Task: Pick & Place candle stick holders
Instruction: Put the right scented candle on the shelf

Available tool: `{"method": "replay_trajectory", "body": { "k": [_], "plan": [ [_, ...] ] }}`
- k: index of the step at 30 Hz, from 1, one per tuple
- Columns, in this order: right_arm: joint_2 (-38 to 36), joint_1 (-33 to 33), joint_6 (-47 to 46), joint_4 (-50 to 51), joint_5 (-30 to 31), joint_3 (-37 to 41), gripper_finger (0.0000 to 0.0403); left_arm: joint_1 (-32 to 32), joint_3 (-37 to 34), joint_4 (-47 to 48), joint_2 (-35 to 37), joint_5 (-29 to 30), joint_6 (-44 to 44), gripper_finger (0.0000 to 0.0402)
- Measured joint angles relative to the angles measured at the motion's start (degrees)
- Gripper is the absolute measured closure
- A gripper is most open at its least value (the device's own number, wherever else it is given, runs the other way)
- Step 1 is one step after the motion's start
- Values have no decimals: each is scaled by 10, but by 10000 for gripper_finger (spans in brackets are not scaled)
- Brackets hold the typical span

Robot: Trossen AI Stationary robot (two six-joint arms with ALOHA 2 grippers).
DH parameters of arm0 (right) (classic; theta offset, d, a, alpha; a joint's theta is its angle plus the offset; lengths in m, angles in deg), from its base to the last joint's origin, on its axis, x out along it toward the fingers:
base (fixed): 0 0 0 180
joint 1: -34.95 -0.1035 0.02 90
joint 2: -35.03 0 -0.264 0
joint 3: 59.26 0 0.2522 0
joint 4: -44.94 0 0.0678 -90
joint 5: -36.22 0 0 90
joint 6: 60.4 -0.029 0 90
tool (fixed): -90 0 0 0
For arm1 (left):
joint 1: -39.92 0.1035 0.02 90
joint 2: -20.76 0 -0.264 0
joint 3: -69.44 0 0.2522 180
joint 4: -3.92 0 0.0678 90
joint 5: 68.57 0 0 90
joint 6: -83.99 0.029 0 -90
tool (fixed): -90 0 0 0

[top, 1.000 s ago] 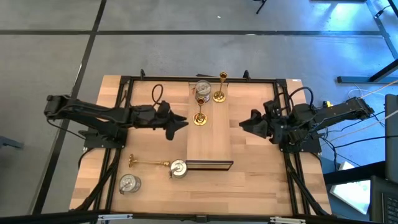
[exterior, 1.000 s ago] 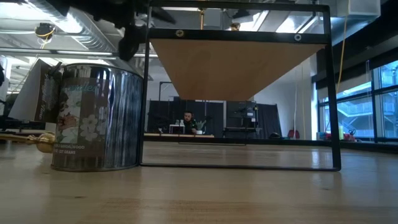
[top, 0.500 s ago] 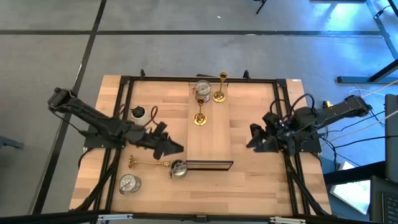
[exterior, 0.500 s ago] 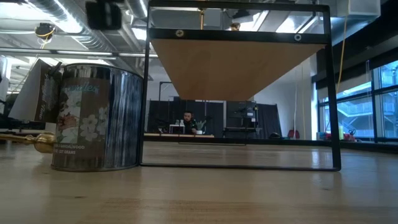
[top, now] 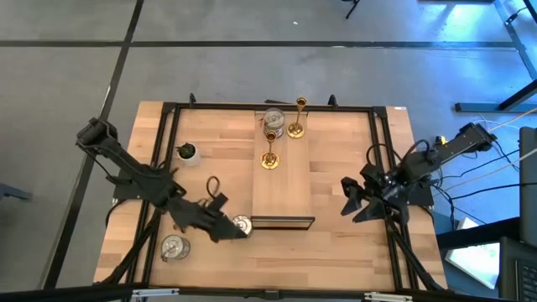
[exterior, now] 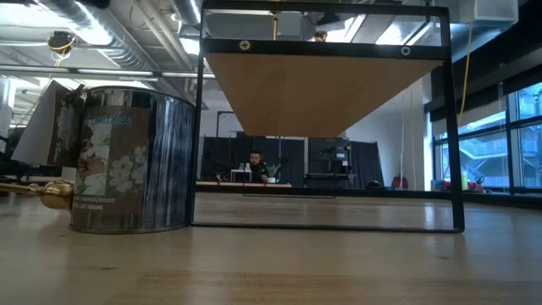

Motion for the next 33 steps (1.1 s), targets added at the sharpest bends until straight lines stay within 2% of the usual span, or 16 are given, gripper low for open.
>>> {"method": "replay_trajectory", "body": {
  "k": [5, 11, 13, 18, 22, 24, 28, 33],
  "plan": [
    [0, -4, 7, 14, 0, 0, 221, 0, 110, 181, -51, -22, 6, 252],
    [0, -6, 7, 18, 0, 0, 221, -2, 246, 406, -111, 86, 43, 285],
    [0, -6, 7, 21, 0, 0, 221, 0, 278, 456, -137, 89, 46, 292],
    [0, -7, 7, 27, 0, 0, 221, 7, 331, 546, -194, 3, 42, 299],
    [0, -7, 7, 27, 0, 0, 221, 6, 369, 601, -232, -26, 51, 300],
    [0, -7, 9, 27, 0, 0, 221, 4, 386, 626, -246, -23, 52, 300],
    [0, -7, 12, 28, 7, 0, 221, -1, 402, 652, -263, 20, 47, 300],
    [0, -7, 18, 29, 20, 0, 221, -2, 402, 701, -274, 66, -24, 316]
  ]
}}
